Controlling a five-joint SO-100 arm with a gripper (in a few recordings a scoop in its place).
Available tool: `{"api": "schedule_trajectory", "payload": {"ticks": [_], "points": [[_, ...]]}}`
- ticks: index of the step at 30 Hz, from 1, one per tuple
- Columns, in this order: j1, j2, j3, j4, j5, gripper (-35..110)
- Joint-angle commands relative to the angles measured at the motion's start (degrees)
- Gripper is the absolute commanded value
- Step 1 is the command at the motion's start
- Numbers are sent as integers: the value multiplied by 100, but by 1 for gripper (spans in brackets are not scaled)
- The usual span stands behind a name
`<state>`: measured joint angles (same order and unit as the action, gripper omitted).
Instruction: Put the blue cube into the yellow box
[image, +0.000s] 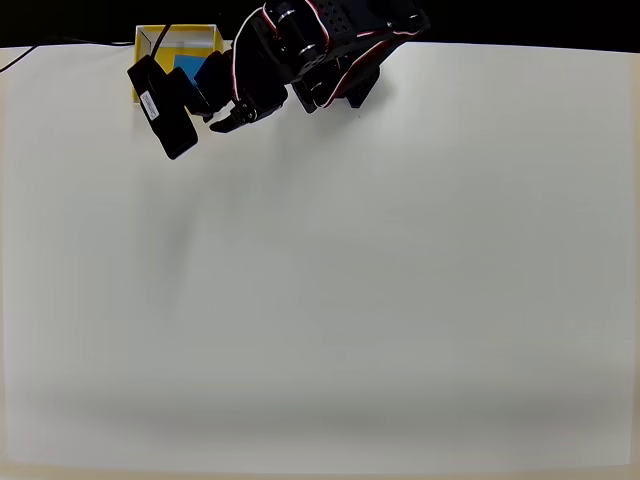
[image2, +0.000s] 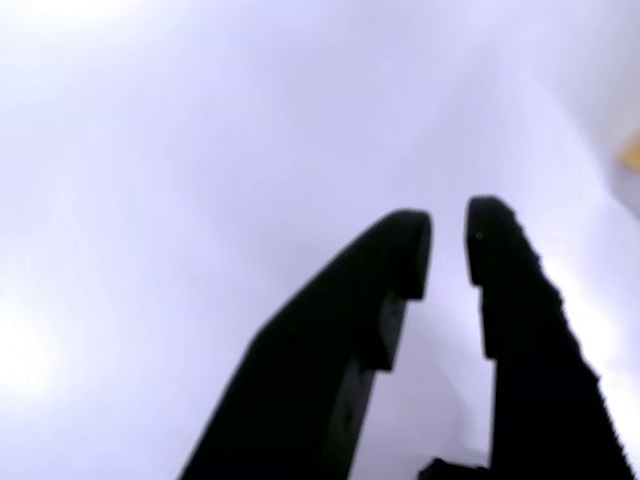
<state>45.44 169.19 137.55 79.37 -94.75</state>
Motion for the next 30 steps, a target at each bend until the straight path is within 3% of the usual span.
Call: {"api": "schedule_trajectory", "payload": {"ticks": [1, 13, 21, 30], "points": [[-1415, 378, 413, -211, 97, 0], [-3806, 1635, 2997, -817, 264, 0], [-4588, 2215, 3894, -598, 79, 0], [-4685, 2241, 4263, -149, -53, 0]]}}
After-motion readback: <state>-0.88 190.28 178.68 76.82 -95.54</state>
